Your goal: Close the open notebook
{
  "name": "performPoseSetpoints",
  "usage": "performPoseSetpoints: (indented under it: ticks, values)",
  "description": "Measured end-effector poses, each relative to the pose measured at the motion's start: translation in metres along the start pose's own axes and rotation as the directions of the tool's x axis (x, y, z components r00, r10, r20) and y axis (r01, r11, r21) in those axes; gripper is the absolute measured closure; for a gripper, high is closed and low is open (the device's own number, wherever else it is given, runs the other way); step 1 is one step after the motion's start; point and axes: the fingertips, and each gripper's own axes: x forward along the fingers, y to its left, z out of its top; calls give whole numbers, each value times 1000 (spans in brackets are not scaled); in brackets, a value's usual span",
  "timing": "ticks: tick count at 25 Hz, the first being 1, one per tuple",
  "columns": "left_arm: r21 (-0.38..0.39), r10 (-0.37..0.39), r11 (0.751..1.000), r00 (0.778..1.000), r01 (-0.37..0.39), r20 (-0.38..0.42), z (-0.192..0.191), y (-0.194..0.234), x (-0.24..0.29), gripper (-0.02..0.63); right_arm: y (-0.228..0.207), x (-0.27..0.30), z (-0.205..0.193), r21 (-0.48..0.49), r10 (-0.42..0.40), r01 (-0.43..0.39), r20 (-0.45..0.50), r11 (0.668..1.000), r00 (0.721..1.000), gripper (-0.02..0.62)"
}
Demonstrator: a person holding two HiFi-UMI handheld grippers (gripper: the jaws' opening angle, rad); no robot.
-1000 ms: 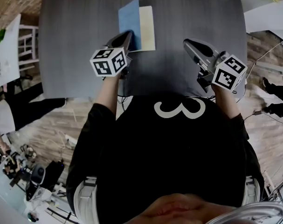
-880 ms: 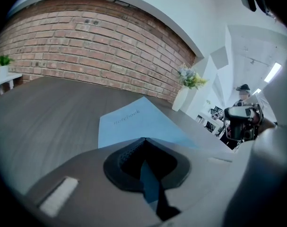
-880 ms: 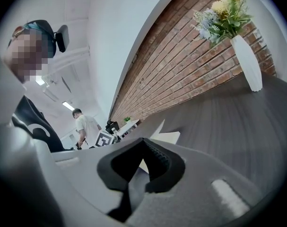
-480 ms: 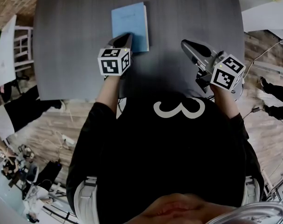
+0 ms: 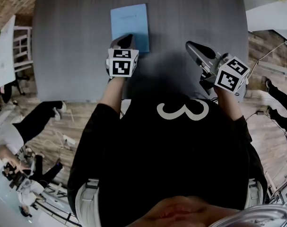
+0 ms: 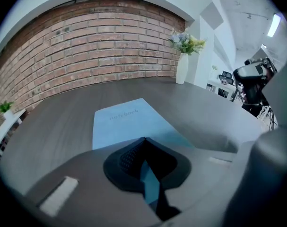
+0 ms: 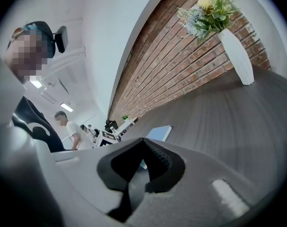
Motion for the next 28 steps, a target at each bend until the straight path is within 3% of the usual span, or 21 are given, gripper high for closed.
performPoseSetpoints:
  ticks: [3, 8, 10, 17, 23, 28]
  values:
    - [40, 19, 999, 1000, -19, 3, 1, -1, 2, 591, 0, -1, 0, 4, -5, 5, 7, 1000, 1000, 594]
    - [232, 96, 969, 995, -87, -28, 1, -9, 2, 604, 6, -1, -1, 6, -12, 12, 14, 1000, 1000, 594]
    - [244, 104, 965, 994, -94, -30, 0, -10, 2, 604, 9, -1, -3, 11, -17, 17, 20, 1000, 1000, 594]
    - [226, 66, 973, 997, -56, -36, 0, -8, 2, 604, 25, -3, -8, 33, -42, 41, 48, 999, 998, 594]
    - [90, -32, 995, 999, 33, -4, 6, -6, -4, 592, 40, -3, -9, 48, -56, 53, 64, 997, 996, 594]
    - [-21, -134, 991, 989, 135, 58, 20, -13, -38, 592, 56, 0, -15, 52, -45, 41, 76, 998, 996, 594]
